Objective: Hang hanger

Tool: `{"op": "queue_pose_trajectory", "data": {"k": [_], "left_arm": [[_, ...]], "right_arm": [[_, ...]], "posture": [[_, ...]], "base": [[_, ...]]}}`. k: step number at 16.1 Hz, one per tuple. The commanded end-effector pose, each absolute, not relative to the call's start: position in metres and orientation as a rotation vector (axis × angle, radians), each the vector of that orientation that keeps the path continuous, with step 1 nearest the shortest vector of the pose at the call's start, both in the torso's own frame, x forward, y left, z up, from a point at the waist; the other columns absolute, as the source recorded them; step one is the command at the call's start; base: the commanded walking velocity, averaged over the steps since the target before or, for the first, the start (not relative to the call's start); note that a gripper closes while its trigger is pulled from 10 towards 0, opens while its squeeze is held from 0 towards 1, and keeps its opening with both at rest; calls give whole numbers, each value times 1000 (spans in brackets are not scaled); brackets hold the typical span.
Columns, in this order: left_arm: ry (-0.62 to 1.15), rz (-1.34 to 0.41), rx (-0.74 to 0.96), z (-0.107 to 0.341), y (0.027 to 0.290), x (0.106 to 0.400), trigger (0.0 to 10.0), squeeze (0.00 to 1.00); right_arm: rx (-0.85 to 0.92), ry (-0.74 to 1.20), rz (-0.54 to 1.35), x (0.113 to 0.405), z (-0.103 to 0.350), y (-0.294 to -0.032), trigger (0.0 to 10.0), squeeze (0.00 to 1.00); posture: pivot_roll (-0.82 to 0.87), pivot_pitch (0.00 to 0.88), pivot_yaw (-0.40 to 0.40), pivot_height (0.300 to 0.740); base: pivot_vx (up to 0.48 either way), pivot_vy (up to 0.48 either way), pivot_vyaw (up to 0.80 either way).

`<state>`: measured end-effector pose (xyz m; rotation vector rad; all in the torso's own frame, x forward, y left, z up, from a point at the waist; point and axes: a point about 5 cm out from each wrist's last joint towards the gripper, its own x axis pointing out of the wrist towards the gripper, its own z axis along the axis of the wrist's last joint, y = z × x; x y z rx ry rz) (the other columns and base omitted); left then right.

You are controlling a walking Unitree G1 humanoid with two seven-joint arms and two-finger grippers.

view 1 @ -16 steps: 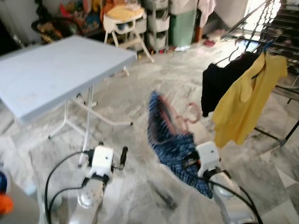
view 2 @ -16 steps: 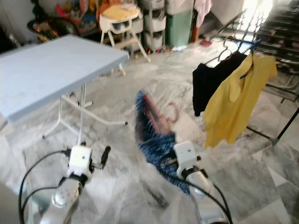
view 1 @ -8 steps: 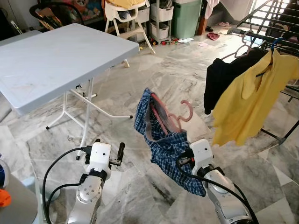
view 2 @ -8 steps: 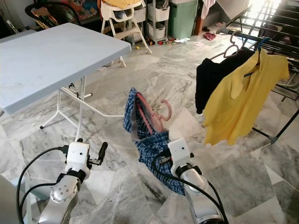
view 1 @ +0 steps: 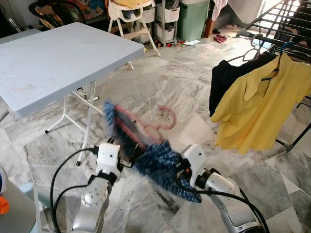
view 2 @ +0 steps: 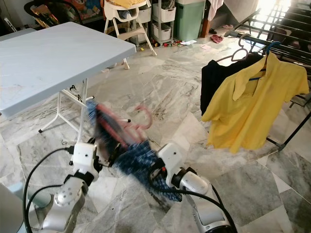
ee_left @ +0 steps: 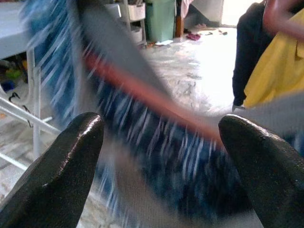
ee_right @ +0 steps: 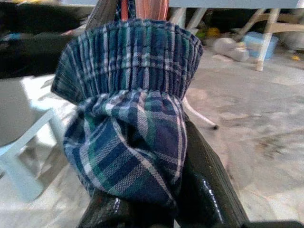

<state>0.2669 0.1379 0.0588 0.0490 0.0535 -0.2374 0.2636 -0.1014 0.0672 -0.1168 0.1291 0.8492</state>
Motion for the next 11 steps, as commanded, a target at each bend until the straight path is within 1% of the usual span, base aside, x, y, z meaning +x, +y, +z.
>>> {"op": "queue_pose_trajectory", "data": {"k": [1,2,3,5,8,11], "left_arm": [[30,-214,57,64,145,270,10000,0],[28,-186,74,65,150,271,10000,0],[30,-120,113,64,160,273,10000,0],[24,-65,144,65,169,274,10000,0],[6,-50,167,69,171,274,10000,0],[48,-18,195,64,181,279,10000,0]], "right_arm": [[-115,88,895,264,79,-98,10000,0],[-120,93,915,263,80,-99,10000,0],[-119,97,921,262,81,-101,10000,0],[-126,97,915,264,83,-105,10000,0],[-150,98,907,266,85,-110,10000,0],[-144,115,970,260,86,-110,10000,0]], "posture": [[-21,0,10,740],[-21,0,9,740],[-23,0,11,740],[-27,0,15,740],[-32,0,27,740],[-31,0,29,740]], "base": [[0,0,0],[0,0,0],[0,0,0],[0,0,0],[0,0,0],[0,0,0]]}}
